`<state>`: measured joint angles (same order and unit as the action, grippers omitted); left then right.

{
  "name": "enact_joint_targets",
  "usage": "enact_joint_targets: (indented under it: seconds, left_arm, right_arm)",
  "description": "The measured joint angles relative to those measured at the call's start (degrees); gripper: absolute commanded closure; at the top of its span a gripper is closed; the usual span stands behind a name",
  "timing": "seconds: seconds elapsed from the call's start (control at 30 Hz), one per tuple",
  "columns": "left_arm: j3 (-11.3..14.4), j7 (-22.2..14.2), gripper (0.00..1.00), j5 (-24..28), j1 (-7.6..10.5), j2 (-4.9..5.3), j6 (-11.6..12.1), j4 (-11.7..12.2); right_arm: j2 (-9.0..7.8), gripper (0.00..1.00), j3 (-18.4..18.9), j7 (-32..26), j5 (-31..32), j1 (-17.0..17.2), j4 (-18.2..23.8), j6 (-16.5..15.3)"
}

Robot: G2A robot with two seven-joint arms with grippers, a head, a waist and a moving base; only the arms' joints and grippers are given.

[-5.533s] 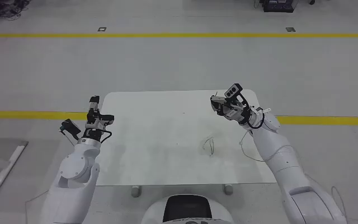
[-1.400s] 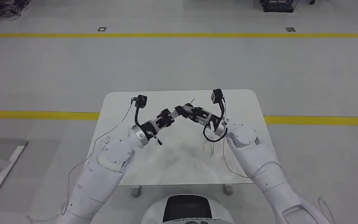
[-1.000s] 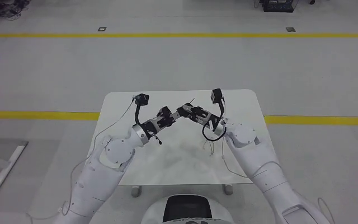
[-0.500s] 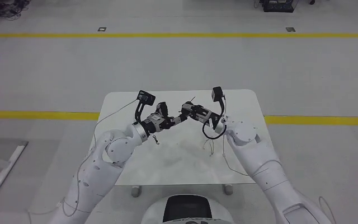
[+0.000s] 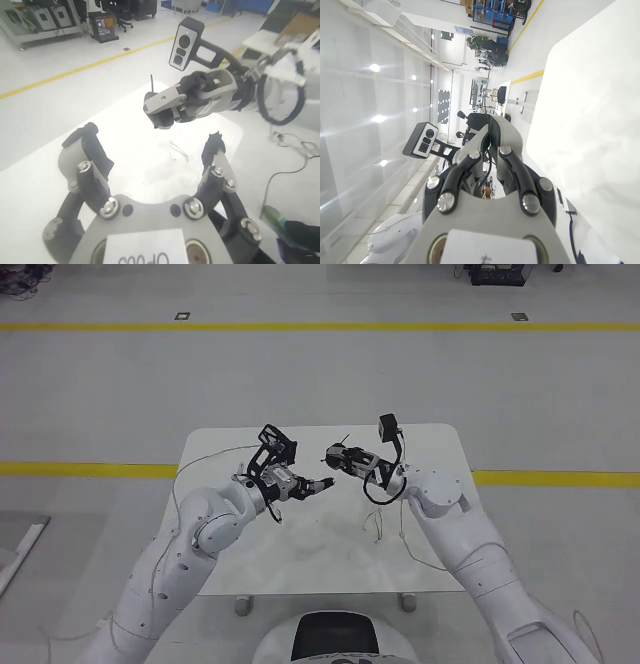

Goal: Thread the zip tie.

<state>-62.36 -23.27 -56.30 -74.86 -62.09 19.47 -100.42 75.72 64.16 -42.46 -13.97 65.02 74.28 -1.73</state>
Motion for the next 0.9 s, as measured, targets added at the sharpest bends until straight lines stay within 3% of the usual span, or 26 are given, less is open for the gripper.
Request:
enact_joint_targets:
  seconds: [0.3,0.57,0.67,0.8,0.9]
  left_arm:
    - [5.29,8.48,0.00,-11.89,2.56,3.61,0.01,0.78]
    - [5.66,9.00,0.00,-13.02,2.70,3.73,0.01,0.80]
    - [7.00,9.18,0.00,-17.80,3.75,4.20,0.01,0.33]
    - [9.72,12.23,0.00,-27.06,6.13,5.64,0.01,0.42]
    - [10.15,13.78,0.00,-31.11,6.64,6.03,0.01,0.69]
  right_arm:
    - [-0.14,1.00,-0.86,-7.46,-1.65,-6.32,-4.31,12.79]
    - [-0.13,1.00,-1.20,-6.73,-1.07,-6.12,-4.11,13.20]
    - [-0.09,1.00,-1.71,-7.14,-1.61,-6.47,-4.28,14.99]
    - [0.14,1.00,-2.72,-8.67,-2.97,-8.27,-5.87,18.18]
    - [0.21,1.00,-2.88,-8.73,-3.31,-8.75,-6.27,18.53]
